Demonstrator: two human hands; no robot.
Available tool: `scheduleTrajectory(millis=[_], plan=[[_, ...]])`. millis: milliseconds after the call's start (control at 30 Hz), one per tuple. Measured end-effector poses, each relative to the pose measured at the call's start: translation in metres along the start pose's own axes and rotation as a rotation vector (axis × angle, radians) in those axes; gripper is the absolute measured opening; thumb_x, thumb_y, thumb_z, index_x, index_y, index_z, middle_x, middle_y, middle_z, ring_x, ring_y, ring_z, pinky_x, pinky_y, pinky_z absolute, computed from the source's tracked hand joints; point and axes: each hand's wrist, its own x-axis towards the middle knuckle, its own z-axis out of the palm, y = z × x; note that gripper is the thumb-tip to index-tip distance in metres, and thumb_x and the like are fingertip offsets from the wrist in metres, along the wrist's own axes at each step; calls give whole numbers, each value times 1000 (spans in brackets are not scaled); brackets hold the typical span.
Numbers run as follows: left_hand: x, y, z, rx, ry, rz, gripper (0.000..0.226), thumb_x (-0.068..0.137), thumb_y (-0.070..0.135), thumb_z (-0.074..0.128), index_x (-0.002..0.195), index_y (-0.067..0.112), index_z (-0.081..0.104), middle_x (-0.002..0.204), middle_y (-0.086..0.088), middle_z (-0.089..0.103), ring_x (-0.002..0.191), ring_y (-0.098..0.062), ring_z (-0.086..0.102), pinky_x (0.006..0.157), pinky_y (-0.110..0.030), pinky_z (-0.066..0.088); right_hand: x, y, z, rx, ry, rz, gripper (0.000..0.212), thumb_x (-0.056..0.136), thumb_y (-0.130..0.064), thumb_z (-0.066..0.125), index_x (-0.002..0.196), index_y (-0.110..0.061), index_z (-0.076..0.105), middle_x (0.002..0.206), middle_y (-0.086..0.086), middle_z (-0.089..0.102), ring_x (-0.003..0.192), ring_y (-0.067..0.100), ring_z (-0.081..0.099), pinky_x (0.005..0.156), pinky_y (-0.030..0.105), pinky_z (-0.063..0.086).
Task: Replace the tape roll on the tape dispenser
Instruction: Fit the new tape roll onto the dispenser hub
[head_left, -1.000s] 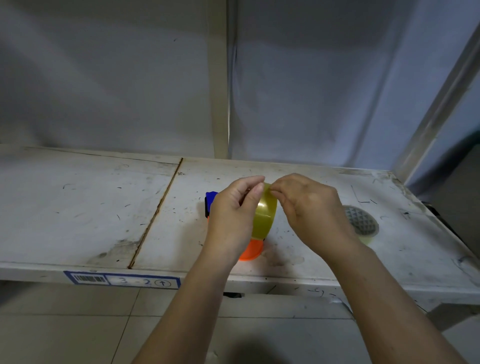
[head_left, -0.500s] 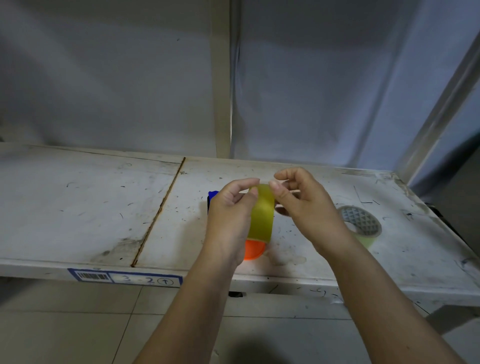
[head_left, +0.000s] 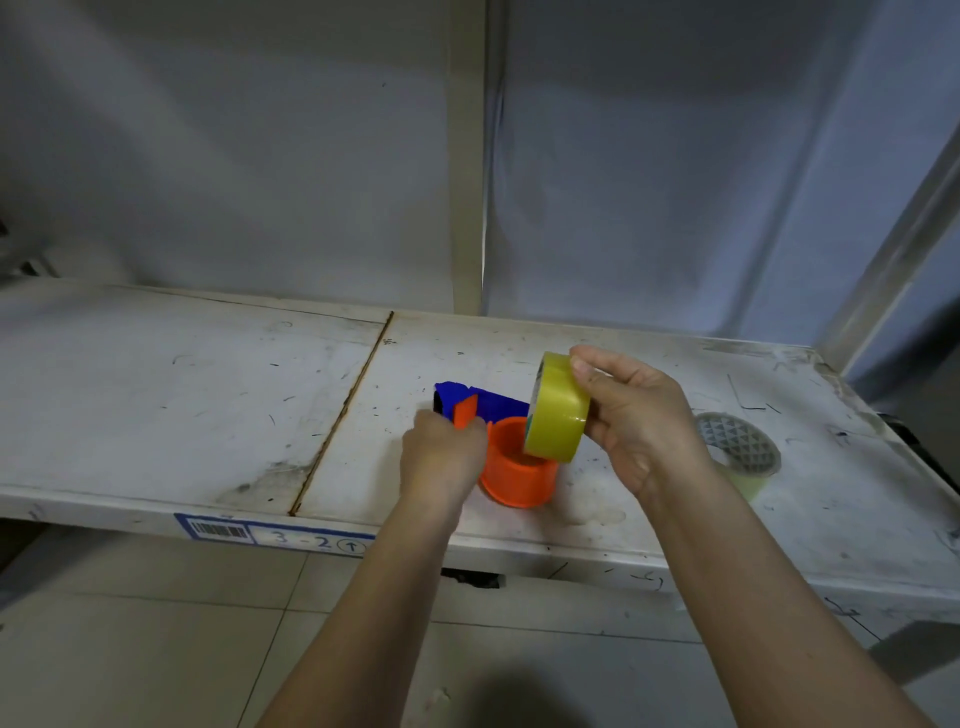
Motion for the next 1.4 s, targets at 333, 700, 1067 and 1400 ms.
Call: scheduleTrajectory(millis=[333, 700, 1067, 1400], plan=[[3, -10, 20, 378, -128, -40, 28, 87, 24, 58, 65, 16, 42, 65, -2, 49, 64, -20, 57, 60, -31, 49, 5, -14, -15, -2, 19, -57, 18, 86, -8, 63, 104, -8, 68, 99, 11, 71, 87, 22, 69, 71, 33, 59], [6, -6, 12, -260, -50, -145, 32, 86, 18, 56, 115, 9, 45, 95, -5, 55, 90, -24, 54, 71, -35, 42, 4, -19, -18, -96, -129, -107, 14, 85, -11, 64, 97, -15, 70, 99, 8, 71, 83, 18, 68, 65, 29, 58], [0, 9, -7, -149, 58, 137, 47, 73, 32, 76, 107, 20, 45, 95, 5, 54, 86, -16, 55, 71, -33, 45, 1, -23, -26, -70, -272, -145, 19, 76, -15, 65, 93, -16, 72, 81, -2, 76, 73, 12, 69, 63, 28, 58], [-10, 21, -9, -396, 21, 111, 51, 75, 26, 79, 113, 25, 45, 111, 2, 55, 82, -6, 53, 54, -23, 37, 5, -16, -27, -148, -251, -118, 14, 83, -8, 64, 91, -17, 72, 85, -1, 76, 76, 13, 71, 66, 31, 60]])
